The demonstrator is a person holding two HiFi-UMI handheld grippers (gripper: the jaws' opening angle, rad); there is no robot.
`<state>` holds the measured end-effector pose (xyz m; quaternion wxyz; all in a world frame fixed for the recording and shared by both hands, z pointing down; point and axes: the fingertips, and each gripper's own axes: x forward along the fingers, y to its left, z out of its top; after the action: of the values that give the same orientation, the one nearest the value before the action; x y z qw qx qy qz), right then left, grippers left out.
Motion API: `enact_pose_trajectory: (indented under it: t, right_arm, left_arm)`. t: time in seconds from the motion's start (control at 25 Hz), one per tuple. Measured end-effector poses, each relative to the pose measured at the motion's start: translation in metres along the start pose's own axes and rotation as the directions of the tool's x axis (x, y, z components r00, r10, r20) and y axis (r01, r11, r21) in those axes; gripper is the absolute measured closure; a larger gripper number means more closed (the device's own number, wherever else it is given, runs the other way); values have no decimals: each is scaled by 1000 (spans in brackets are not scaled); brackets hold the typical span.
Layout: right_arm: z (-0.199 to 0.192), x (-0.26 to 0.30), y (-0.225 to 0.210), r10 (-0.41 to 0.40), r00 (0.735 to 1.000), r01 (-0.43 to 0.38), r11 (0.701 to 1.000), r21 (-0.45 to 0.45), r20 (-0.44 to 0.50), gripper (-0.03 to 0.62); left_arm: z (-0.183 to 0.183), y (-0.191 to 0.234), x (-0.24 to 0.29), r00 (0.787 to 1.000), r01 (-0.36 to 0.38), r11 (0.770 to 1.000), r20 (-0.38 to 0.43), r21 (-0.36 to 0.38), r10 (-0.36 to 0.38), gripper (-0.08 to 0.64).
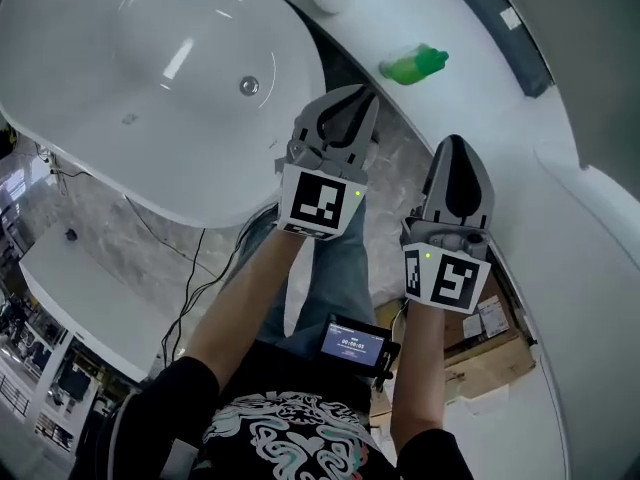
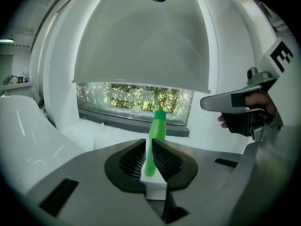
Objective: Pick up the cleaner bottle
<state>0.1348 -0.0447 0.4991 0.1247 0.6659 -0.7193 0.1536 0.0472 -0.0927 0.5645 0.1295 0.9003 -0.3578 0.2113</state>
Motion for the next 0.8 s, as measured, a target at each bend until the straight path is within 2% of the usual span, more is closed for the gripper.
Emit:
enact_pose_trajectory:
  t: [0.28,0.48,0.64,0.8]
  right_arm:
    - [-27,17,-9,10,1000,-10,1000,12,-28,565]
    - [-43,27,-11,22,998,-21,1000,23,-56,565]
    - [-52,41,-14,18,998,-16,999,32,-66,565]
    - [-66,49,-25,-21,995,26,998,49,-94,565]
  left_arm:
    - [-34,-7,31,999,2,999,-43,-40,-4,487]
    - [-52,-13,47,997,17,997,-71,-80,-22,412]
    - [-62,-14,63,996,19,997,-85,-80,-26,374]
    - [-70,-17,73,995,27,997,-94,-69,-33,360]
